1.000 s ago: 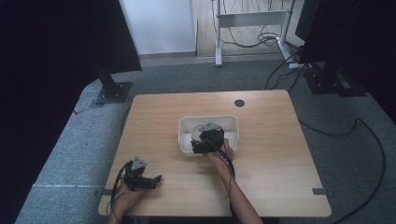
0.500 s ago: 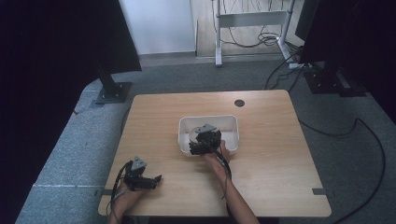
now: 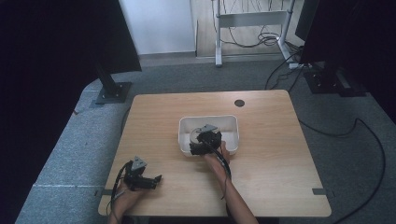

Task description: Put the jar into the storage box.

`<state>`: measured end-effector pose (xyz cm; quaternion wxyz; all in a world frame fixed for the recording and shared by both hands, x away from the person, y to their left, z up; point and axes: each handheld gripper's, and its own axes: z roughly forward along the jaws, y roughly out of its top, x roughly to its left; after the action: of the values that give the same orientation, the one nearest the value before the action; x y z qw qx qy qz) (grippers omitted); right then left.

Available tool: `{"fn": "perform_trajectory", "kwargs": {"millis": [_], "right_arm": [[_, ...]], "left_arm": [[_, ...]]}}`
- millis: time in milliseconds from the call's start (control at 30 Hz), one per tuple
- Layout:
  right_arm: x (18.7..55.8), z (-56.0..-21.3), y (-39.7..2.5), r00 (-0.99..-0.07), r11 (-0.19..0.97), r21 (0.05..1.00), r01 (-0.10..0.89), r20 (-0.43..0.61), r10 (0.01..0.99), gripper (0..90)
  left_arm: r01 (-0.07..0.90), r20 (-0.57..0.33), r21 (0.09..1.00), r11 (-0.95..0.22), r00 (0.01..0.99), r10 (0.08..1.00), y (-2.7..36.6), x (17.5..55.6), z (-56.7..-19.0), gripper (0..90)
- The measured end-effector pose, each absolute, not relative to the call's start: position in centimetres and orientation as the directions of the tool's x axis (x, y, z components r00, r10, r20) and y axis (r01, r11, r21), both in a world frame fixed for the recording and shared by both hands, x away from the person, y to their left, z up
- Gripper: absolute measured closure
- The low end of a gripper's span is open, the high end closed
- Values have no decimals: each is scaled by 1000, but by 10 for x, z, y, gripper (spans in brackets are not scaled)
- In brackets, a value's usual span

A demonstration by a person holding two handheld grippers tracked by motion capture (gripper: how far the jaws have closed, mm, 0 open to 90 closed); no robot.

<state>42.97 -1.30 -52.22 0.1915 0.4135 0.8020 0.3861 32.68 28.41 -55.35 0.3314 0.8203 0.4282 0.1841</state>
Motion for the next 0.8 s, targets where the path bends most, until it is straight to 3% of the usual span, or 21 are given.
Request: {"fn": "perform_trajectory", "kwargs": {"millis": [200, 800], "right_arm": [[430, -522, -13, -581, 347, 785, 514, 21, 814, 4], [420, -506, -19, -614, 365, 803, 471, 1, 790, 7]], "left_arm": [[580, 18, 702, -413, 565, 825, 284, 327, -554, 0], [580, 18, 702, -414, 565, 825, 284, 327, -554, 0]]}}
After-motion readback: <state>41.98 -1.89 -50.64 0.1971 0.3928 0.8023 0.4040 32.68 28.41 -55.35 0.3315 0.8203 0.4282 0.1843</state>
